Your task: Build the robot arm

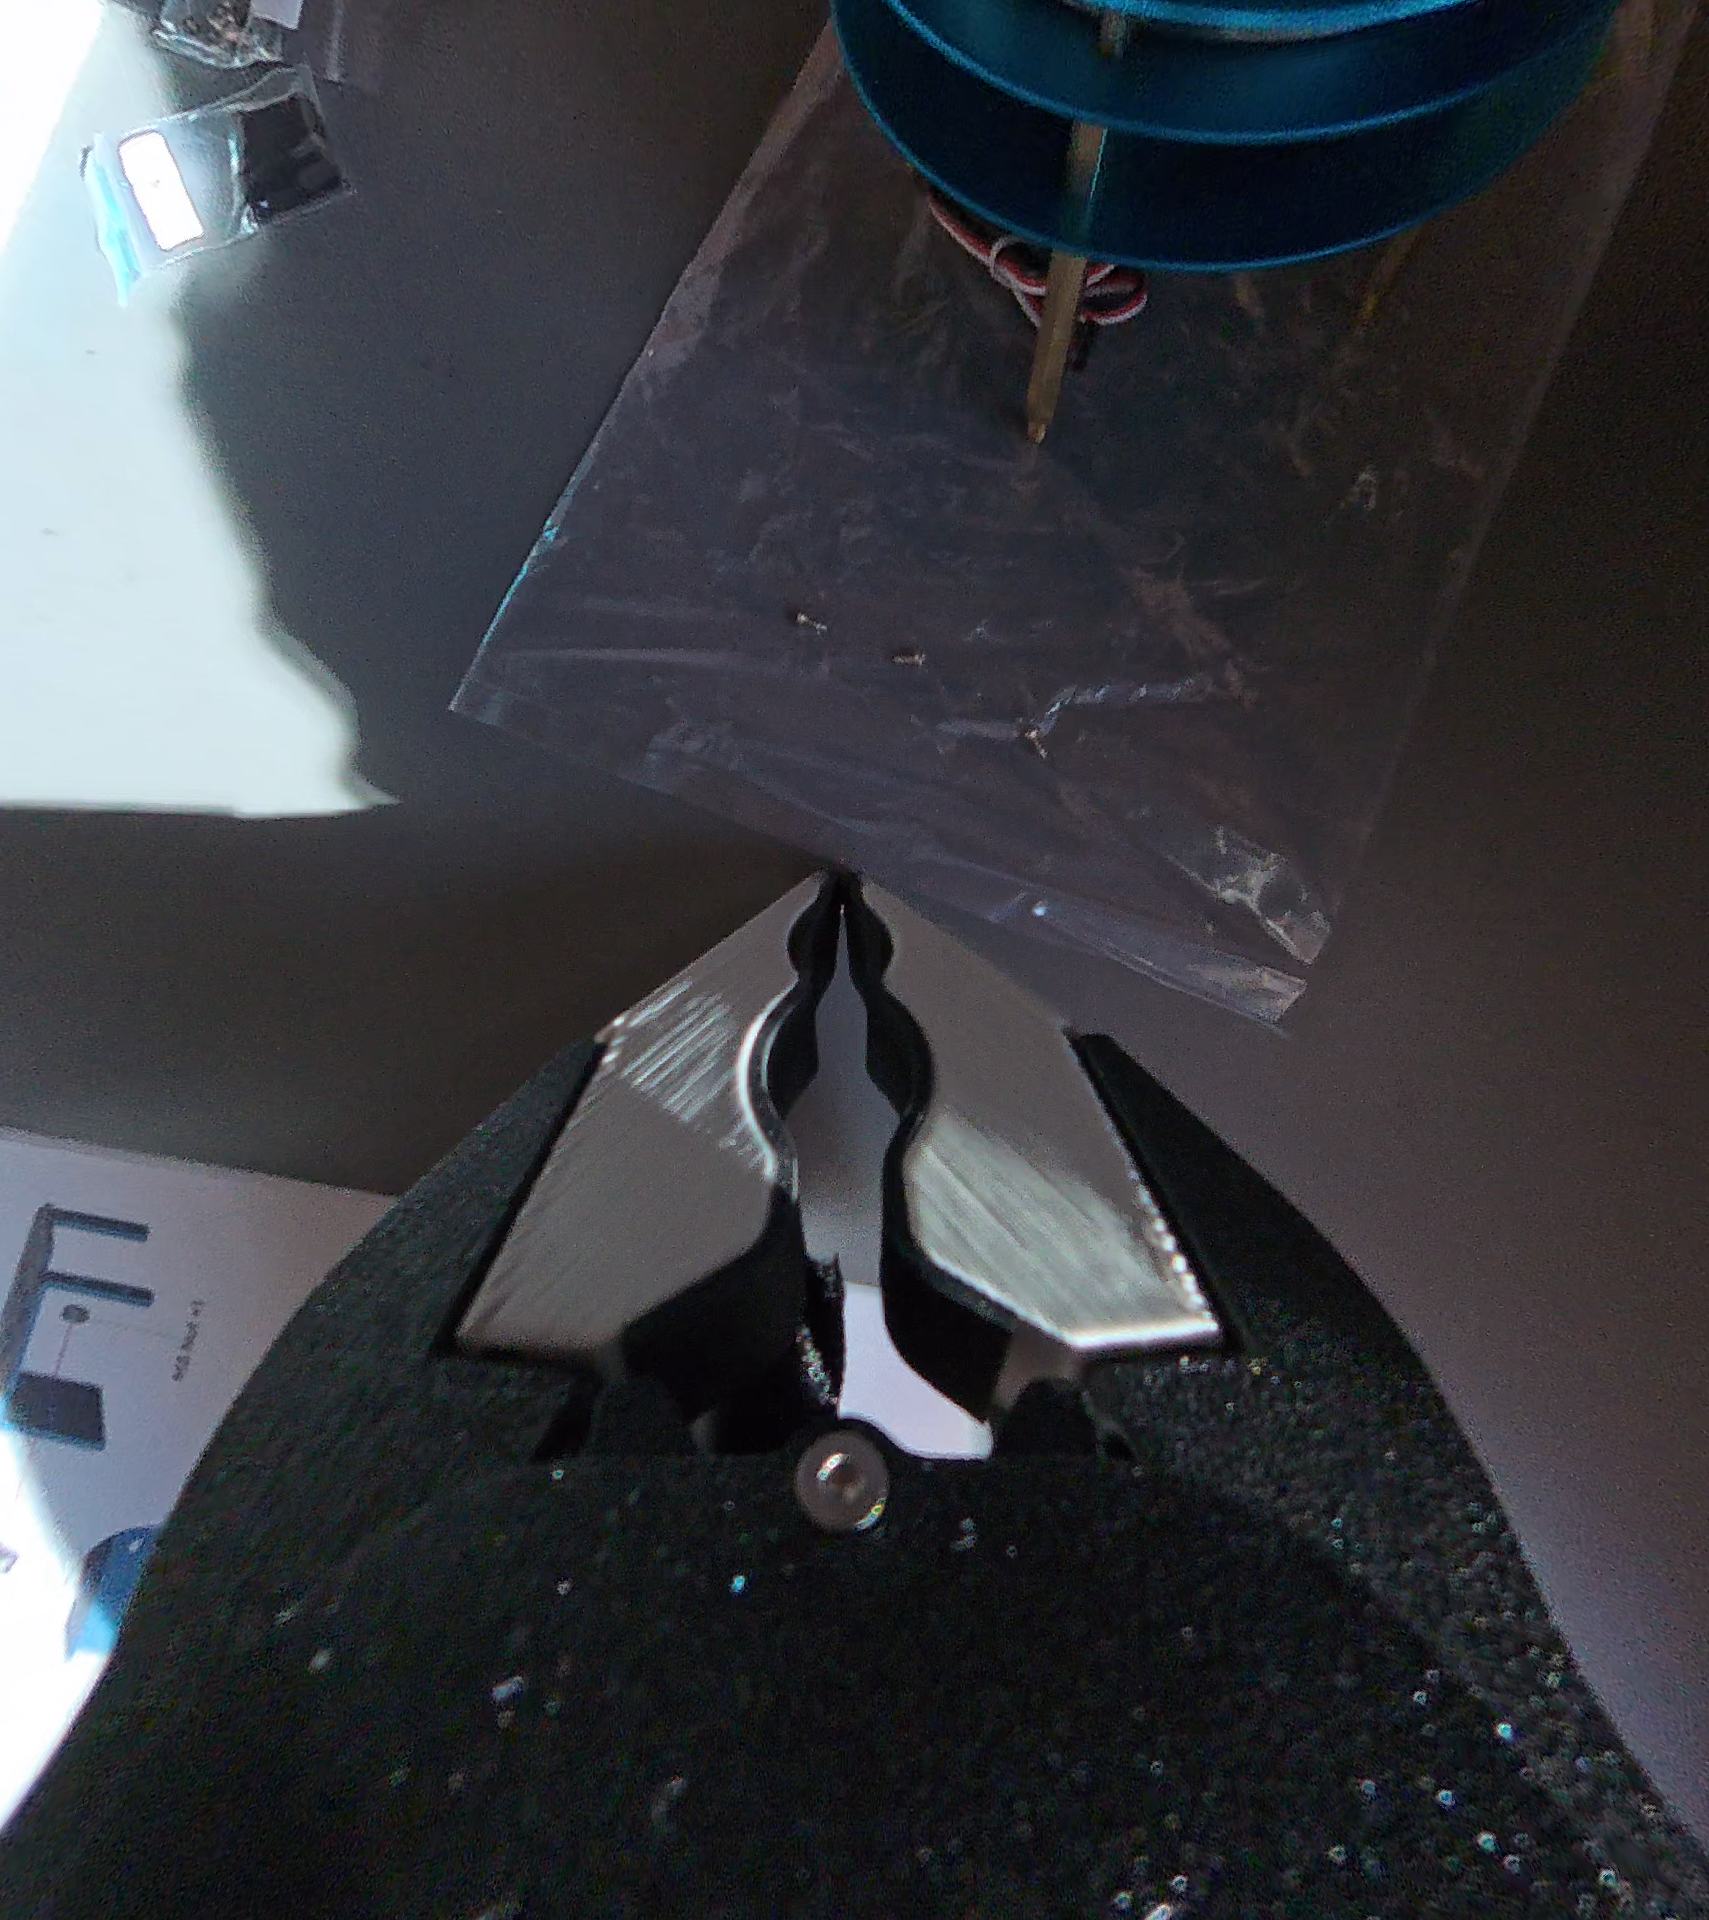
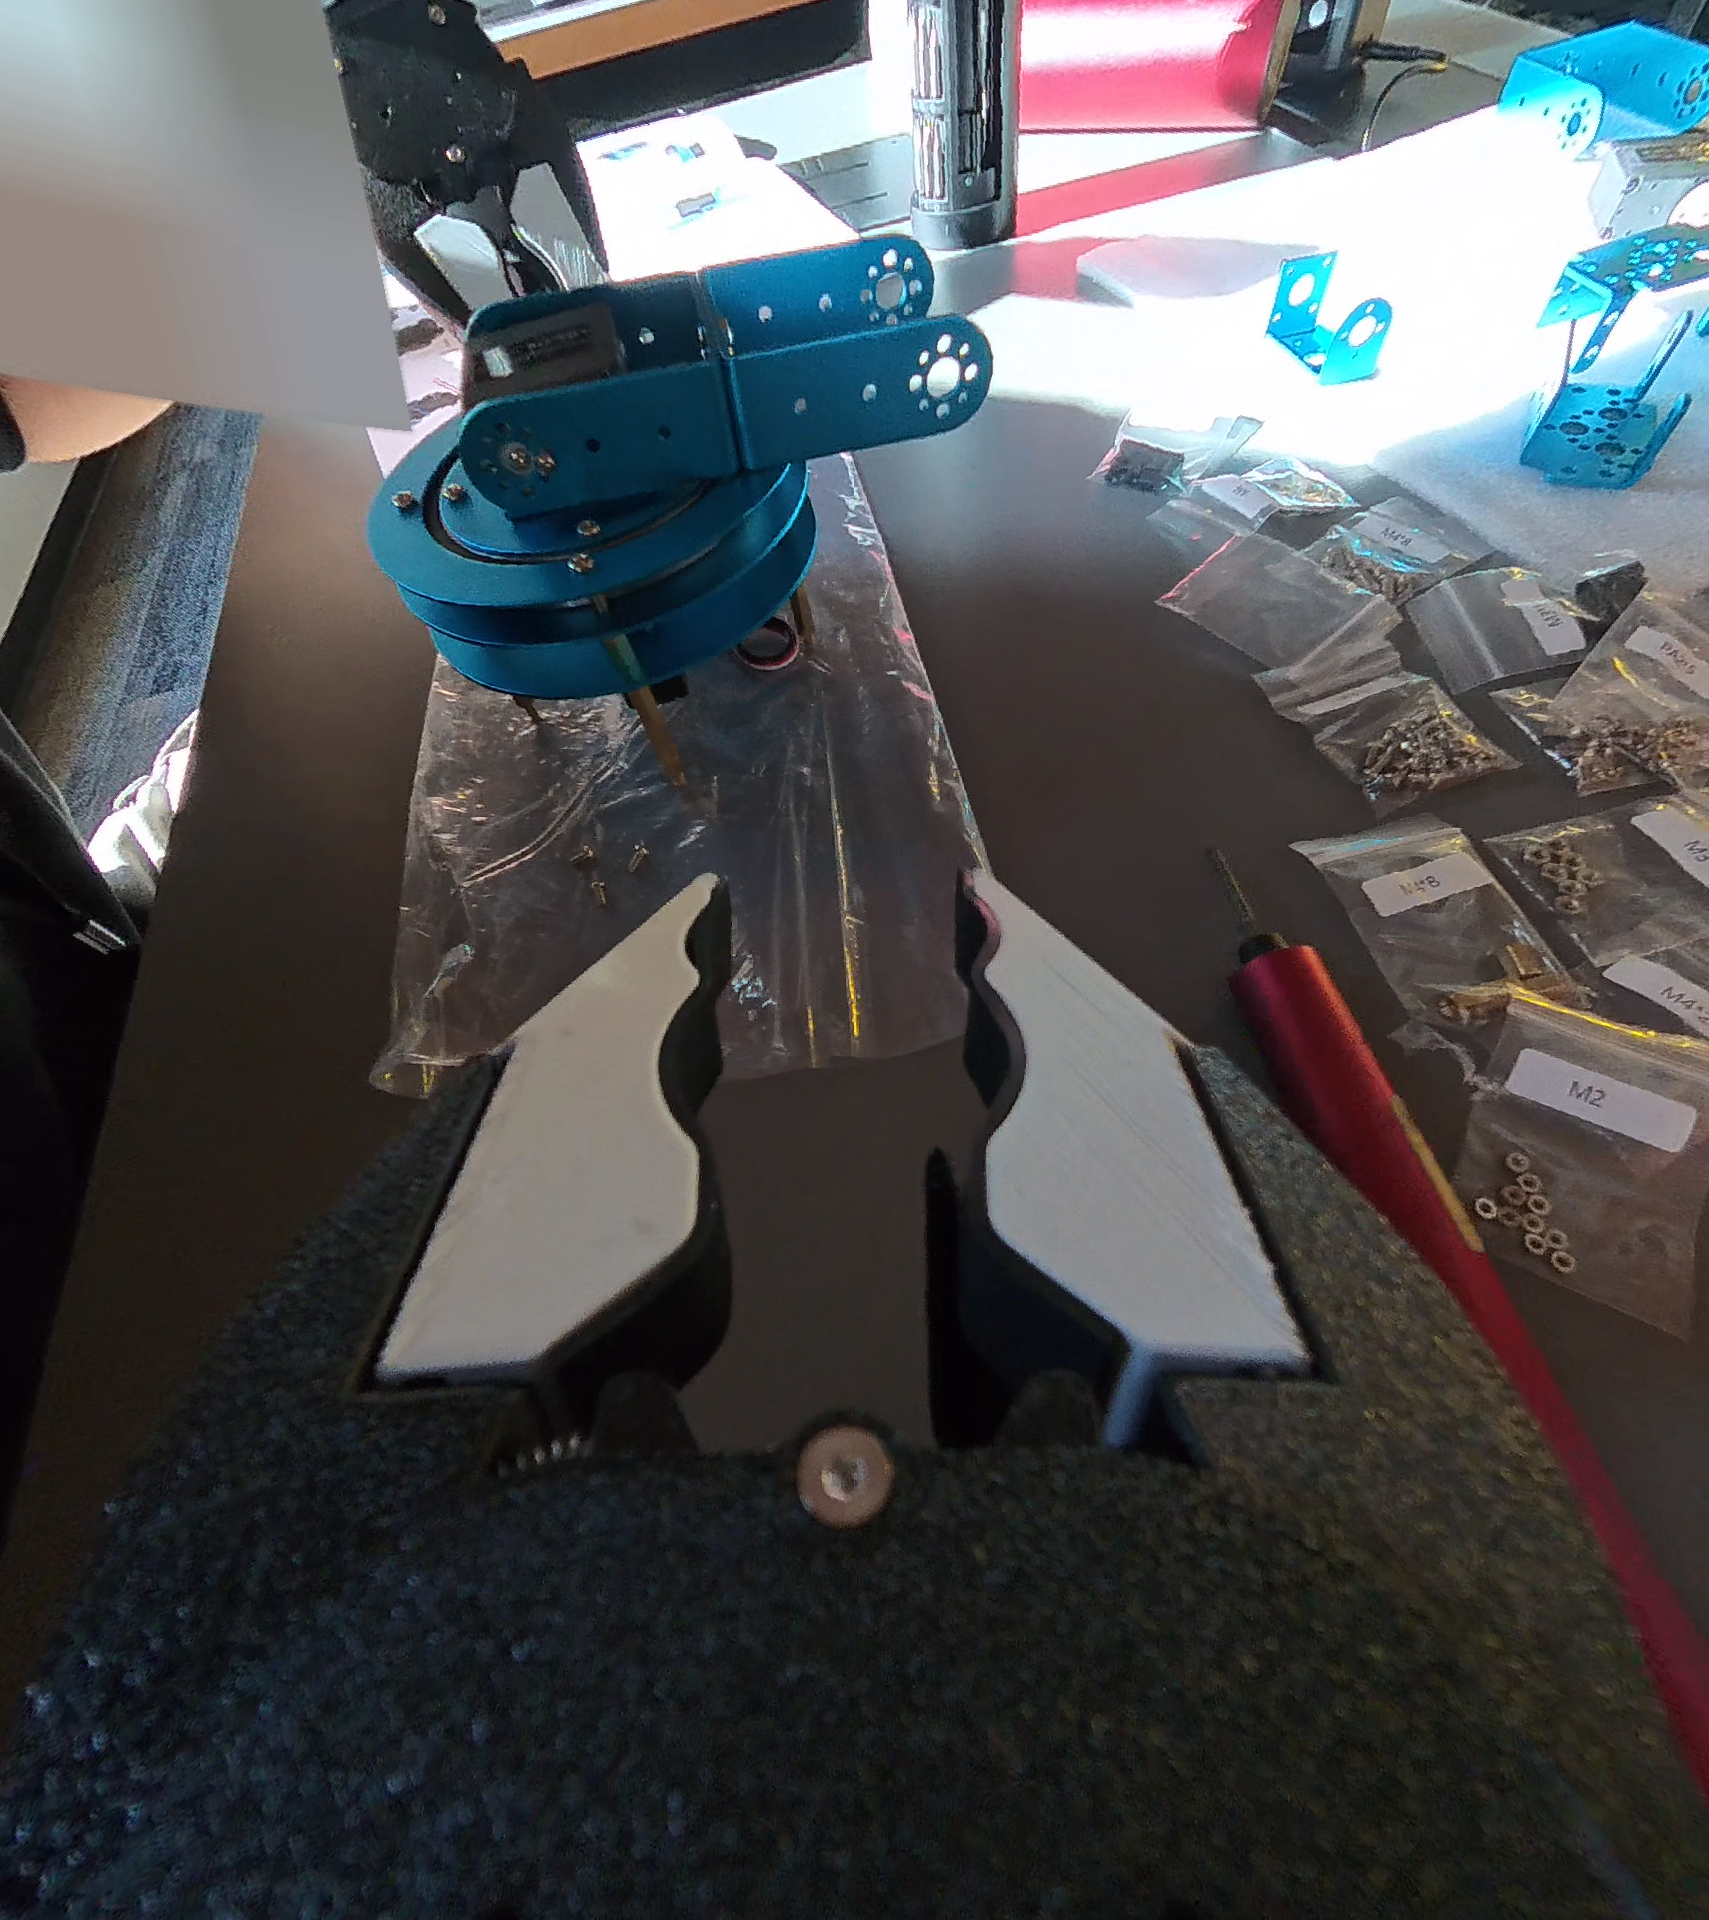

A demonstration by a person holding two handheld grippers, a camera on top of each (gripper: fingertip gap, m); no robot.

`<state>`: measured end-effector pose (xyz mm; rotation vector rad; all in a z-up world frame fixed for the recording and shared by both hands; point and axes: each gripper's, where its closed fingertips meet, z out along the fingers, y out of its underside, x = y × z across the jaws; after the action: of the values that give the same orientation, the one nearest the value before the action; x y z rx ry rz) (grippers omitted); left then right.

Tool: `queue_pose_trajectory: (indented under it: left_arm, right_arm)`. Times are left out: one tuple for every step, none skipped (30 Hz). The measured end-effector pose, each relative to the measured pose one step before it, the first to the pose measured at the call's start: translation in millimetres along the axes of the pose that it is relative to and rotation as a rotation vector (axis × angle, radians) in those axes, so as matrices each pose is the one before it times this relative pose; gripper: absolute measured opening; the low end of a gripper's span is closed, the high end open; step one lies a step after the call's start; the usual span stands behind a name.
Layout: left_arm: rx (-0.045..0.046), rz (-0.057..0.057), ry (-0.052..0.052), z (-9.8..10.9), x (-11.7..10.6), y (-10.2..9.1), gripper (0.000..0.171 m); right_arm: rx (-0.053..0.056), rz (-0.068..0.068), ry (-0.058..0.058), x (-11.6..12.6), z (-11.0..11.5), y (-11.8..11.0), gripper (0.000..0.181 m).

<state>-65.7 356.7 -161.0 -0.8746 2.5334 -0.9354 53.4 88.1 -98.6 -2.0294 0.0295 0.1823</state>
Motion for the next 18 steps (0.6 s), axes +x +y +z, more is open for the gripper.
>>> queue_pose_trajectory:
  left_arm:
    - [-0.00713, 0.0097, -0.0327, -2.95, -3.48, 3.11, 0.0]
    - [-0.00272, 0.0017, -0.0247, -4.2, -2.87, 3.22, 0.0]
    - [0.00773, -0.0125, -0.0159, -5.84, -2.34, 1.28, 0.0]
    - [0.01942, -0.0177, -0.0182, -7.84, -3.01, -1.88, 0.0]
    - [0.03883, -0.0197, -0.0107, -8.52, -1.23, -7.45, 0.0]
    - [0.05154, -0.0159, 0.0112, -7.08, 4.11, -12.52, 0.0]
    - [0.04864, -0.0011, 0.0238, -2.85, 8.69, -14.28, 0.0]
    - [0.03397, 0.0162, 0.0193, 3.36, 10.1, -12.8, 0.0]
    - [0.00276, 0.0214, 0.0238, 9.38, 10.85, -7.17, 0.0]
    - [-0.03876, 0.0286, 0.0099, 12.79, 7.24, 0.75, 0.0]
    - [-0.04747, 0.0343, -0.0298, 12.38, -0.61, 3.68, 0.0]
    - [-0.03913, 0.0123, -0.0135, 9.59, -0.47, 4.25, 0.0]
    - [-0.02266, -0.0152, 0.01, 6.49, 0.69, 2.6, 0.0]
    - [-0.00257, -0.0177, 0.0053, 3.11, -0.91, 0.21, 0.0]
    - [0.00021, -0.0137, 0.0107, 1.08, 0.11, 0.3, 0.0]
    - [-0.00867, -0.0082, 0.01, 0.72, 0.62, 1.5, 0.0]
    - [-0.00549, -0.0021, -0.0067, 0.51, -1.04, 0.89, 0.0]
    - [-0.00479, -0.0047, 0.0038, 0.63, 0.9, 0.81, 0.0]
  right_arm:
    - [0.0037, 0.0013, -0.0013, -0.23, -0.83, -0.89, 0.042]
    - [0.0054, 0.0002, 0.001, 0.02, -0.96, -1.2, 0.042]
    - [0.0063, -0.0016, 0.0014, -0.31, -0.93, -1.47, 0.042]
    - [0.0056, -0.0021, 0.0001, -0.45, -0.79, -1.47, 0.042]
    - [0.0042, -0.0015, 0.0021, -0.17, -0.48, -1.36, 0.042]
    - [0.0013, -0.0018, 0.0043, 0.32, 0.02, -1.1, 0.042]
    - [0.0003, -0.0029, 0.0033, 0.05, 0.16, -1.24, 0.043]
    - [0.0025, -0.0039, 0.0056, 0.35, 0.32, -1.54, 0.043]
    - [0.0041, -0.0029, 0.0091, 0.76, 0.15, -1.64, 0.044]
    - [0.0027, -0.0017, 0.009, 0.88, 0.08, -1.38, 0.044]
    - [0.0008, -0.0005, 0.0123, 1.47, -0.36, -0.78, 0.046]
    - [0.0005, -0.0015, 0.016, 2.23, -1.04, -0.46, 0.047]
    - [-0.0025, -0.0034, 0.0233, 3.6, -1.83, 0.18, 0.048]
    - [-0.0087, -0.0074, 0.0367, 6.78, -2.85, 1.07, 0.05]
    - [-0.0094, -0.0106, 0.0456, 9.73, -3.8, 1.05, 0.05]
    - [-0.0166, -0.0083, 0.0499, 12.78, -4.23, 1.69, 0.05]
    - [-0.0361, -0.0032, 0.0382, 13.72, -3.91, 3.64, 0.051]
    - [-0.0601, 0.001, 0.0146, 11.83, -2.68, 6.99, 0.057]
